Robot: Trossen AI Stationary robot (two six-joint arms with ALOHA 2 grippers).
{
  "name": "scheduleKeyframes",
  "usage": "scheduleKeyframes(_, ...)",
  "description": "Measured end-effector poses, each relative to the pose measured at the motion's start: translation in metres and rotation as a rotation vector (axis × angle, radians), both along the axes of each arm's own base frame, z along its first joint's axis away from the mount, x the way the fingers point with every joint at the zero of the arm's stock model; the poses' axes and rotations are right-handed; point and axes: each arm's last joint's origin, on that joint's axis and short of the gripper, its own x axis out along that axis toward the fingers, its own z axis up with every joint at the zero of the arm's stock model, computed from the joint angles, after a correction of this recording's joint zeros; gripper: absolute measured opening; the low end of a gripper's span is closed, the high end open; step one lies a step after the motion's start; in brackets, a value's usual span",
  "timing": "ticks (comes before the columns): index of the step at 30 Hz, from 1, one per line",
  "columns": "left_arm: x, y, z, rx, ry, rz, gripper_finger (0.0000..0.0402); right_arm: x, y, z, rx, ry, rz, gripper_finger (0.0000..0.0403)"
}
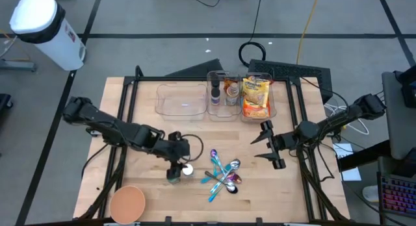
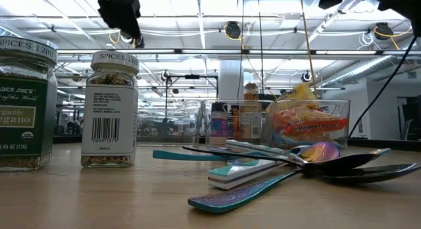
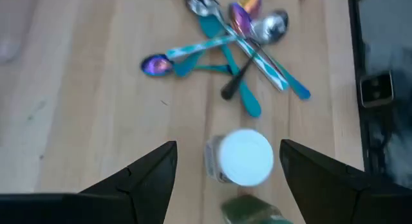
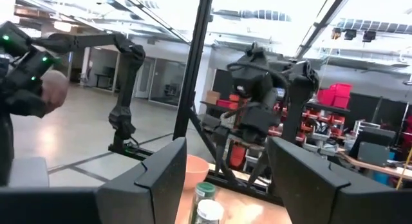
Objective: Pick & Place Food Item
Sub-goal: Put the white seasoning bottle into the middle transparent bin
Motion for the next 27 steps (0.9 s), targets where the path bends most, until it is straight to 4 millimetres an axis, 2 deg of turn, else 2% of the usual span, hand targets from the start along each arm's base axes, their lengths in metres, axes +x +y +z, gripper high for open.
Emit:
scheduleKeyframes(12,0.02,-0.018,-0.043,0.079,0.119,-0.087,0.0283,0.0,0.0,-0.001,-0.005,0.009,0.002,0.0213)
scheduleKeyframes(17,0.025,-0.021,-0.05,0.034,0.137,-0.116,0.0283,0.001,0.0,-0.002,-0.009,0.019,0.002,0.0213)
scheduleKeyframes(27,0.026,-0.018,-0.048,0.003,0.133,-0.179,0.0283,0.001,0.0,-0.004,-0.015,0.039,0.0,0.0213)
